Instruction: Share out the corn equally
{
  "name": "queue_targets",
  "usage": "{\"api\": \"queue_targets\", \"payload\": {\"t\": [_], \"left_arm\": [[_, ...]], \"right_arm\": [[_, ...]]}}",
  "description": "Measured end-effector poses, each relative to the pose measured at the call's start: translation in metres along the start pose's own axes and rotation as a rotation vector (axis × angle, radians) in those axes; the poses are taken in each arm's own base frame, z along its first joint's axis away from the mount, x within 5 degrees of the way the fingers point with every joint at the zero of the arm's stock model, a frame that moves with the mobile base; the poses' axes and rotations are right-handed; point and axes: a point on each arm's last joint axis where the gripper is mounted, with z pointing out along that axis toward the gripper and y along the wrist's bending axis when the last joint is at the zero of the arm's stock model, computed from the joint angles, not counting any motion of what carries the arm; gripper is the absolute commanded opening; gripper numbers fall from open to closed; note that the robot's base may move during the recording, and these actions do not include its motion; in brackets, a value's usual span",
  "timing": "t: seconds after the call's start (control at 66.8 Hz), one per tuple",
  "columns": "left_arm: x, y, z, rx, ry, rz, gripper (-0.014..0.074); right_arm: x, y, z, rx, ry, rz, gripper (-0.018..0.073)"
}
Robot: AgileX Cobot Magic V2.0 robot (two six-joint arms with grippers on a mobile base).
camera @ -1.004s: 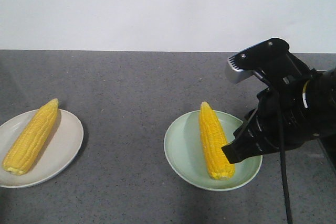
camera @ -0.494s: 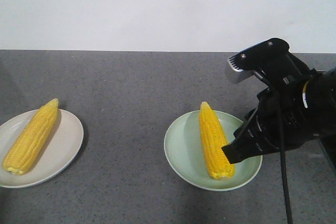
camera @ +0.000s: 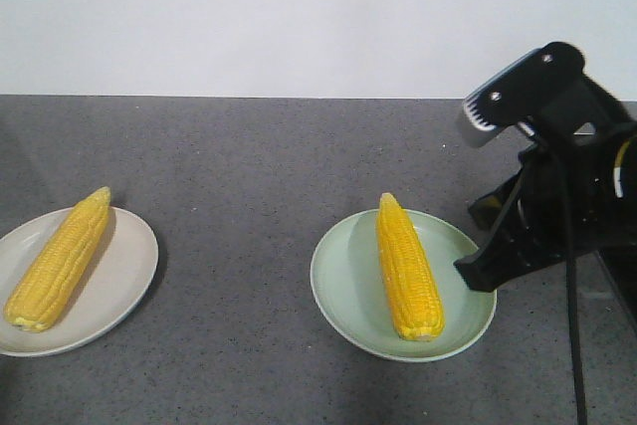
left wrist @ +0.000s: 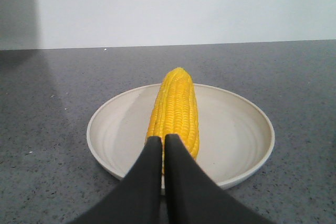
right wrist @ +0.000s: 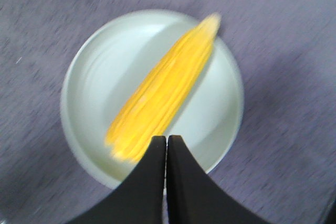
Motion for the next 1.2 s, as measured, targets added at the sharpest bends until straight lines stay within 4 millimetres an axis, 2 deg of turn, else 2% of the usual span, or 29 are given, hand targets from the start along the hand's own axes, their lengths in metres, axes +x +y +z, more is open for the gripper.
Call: {"api": "queue_targets", "payload": {"t": [0.12,0.315,0.434,0.509,0.629,0.779,0.989,1.198], "left_arm": [[0.0,0.0,0.0,0.0,0.0,0.0,-0.0008],[0.0,0.0,0.0,0.0,0.0,0.0,-0.0008],[0.0,0.0,0.0,0.0,0.0,0.0,-0.0008],[0.0,0.0,0.0,0.0,0.0,0.0,-0.0008],[0.0,0.0,0.0,0.0,0.0,0.0,-0.0008],[0.0,0.0,0.0,0.0,-0.001,0.0,-0.0008],[0.0,0.0,0.0,0.0,-0.001,0.0,-0.0008],[0.0,0.0,0.0,0.0,-0.001,0.0,-0.0008]], "right_arm": [[0.014,-0.021,-0.007,0.096,-0.163,0.082,-0.0008],[0.066,-0.041,-0.035,0.295,-0.377,0.245,-0.0008],[0.105,-0.037,-0.05,0.44,-0.503,0.294,-0.0008],[0.127,-0.031,-0.051,0.499,-0.556,0.31,-0.0008],[0.157,-0.017,-0.042,0.55,-0.623,0.321,-0.0008],[0.185,-0.002,-0.029,0.581,-0.709,0.308,-0.0006],[0.213,0.009,-0.013,0.612,-0.758,0.307,-0.0006],[0.231,0.018,-0.001,0.627,-0.796,0.302,-0.0006]]}}
